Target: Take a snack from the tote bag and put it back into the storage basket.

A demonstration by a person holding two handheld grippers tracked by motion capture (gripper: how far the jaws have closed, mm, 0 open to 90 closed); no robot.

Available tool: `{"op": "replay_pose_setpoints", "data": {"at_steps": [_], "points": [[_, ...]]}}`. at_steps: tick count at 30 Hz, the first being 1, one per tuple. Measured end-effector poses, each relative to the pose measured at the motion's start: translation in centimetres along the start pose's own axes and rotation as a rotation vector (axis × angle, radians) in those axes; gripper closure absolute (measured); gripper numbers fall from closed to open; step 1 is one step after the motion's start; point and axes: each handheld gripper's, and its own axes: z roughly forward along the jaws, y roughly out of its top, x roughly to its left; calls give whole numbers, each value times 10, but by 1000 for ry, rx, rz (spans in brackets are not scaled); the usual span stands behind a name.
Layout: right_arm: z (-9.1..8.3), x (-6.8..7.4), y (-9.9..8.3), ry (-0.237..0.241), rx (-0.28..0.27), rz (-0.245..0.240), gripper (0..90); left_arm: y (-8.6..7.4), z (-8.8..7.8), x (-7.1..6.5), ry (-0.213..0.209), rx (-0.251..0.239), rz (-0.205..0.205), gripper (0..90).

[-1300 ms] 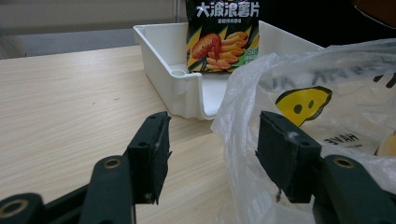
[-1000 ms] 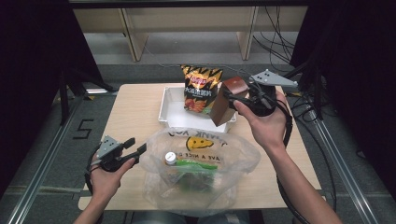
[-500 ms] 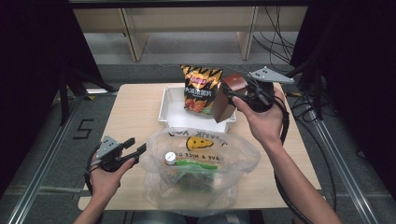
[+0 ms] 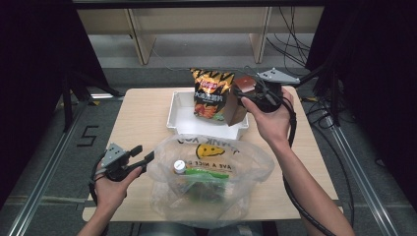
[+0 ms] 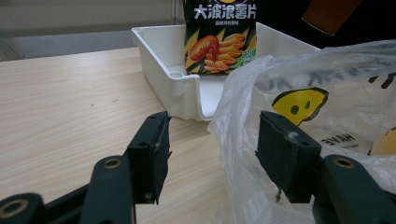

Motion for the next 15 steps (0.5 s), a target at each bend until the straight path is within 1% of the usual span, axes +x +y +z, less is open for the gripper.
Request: {"op": "replay_pose_setpoints", "data": {"at_steps": [1,2,4,6,7,8,9,10,11,13,14,15], "points": [[2,-1,-1,-4,5,8,392,0,0,0,0,0,0,437],[4,-2,-1,-6,5,6,392,0,0,0,0,0,1,437],[6,-2,-2,-13,17,29,393,0,0,0,-3,-4,0,437],[10,-4,-3,-19,18,24,392,0,0,0,-2,0,2,437],[12,-6,-4,-23,10,6,392,0,0,0,0,1,2,437],[13,-6,-4,-20,21,21,392,0,0,0,0,1,2,437],[15,-7,-5,-28,16,16,392,0,0,0,0,0,1,438],[15,-5,-5,-28,26,37,392,0,0,0,-3,-4,0,437],[17,-8,-5,-30,23,21,392,0,0,0,-3,-4,0,437],[21,-9,-6,-33,25,18,392,0,0,0,-2,-4,0,437],[22,-9,-7,-36,29,29,392,0,0,0,-3,-3,1,437],[24,-10,-7,-36,29,17,392,0,0,0,-3,-4,2,437]]}}
